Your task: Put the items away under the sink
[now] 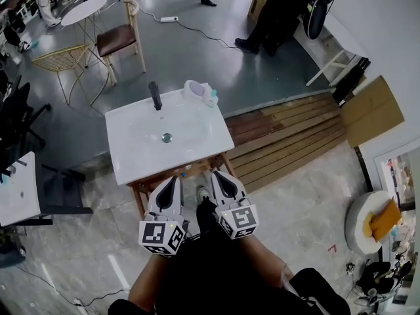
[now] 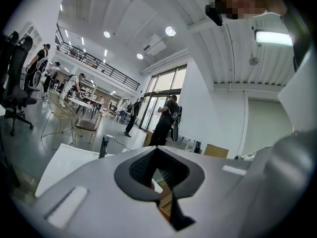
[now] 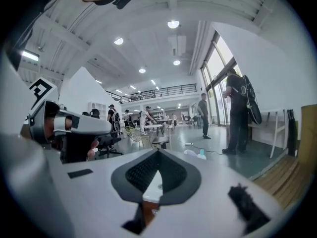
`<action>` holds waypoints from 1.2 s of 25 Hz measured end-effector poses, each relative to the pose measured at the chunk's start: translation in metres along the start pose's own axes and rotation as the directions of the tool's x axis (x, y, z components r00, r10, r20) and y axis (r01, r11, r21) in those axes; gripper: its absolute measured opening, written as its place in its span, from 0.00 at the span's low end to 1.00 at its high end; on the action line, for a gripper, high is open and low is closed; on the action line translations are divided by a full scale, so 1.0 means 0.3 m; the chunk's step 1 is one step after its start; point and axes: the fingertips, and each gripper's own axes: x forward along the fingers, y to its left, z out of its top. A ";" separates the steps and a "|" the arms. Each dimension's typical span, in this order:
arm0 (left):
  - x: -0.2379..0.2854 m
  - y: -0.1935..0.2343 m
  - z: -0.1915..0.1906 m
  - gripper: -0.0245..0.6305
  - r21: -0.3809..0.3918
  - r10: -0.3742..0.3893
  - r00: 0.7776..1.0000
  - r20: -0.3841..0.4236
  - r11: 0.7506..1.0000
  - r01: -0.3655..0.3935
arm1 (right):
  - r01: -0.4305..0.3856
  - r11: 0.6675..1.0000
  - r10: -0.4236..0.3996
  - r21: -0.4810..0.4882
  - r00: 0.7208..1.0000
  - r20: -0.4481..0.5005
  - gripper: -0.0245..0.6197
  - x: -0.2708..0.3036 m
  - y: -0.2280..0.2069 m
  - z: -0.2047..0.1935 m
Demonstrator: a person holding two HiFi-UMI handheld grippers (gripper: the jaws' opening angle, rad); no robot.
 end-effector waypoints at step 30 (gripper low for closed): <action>0.998 0.178 -0.073 0.05 -0.052 0.031 0.994 -0.102 0.998 -0.036 | -0.012 0.999 0.015 0.031 0.994 -0.108 0.16 0.765 -0.744 -0.167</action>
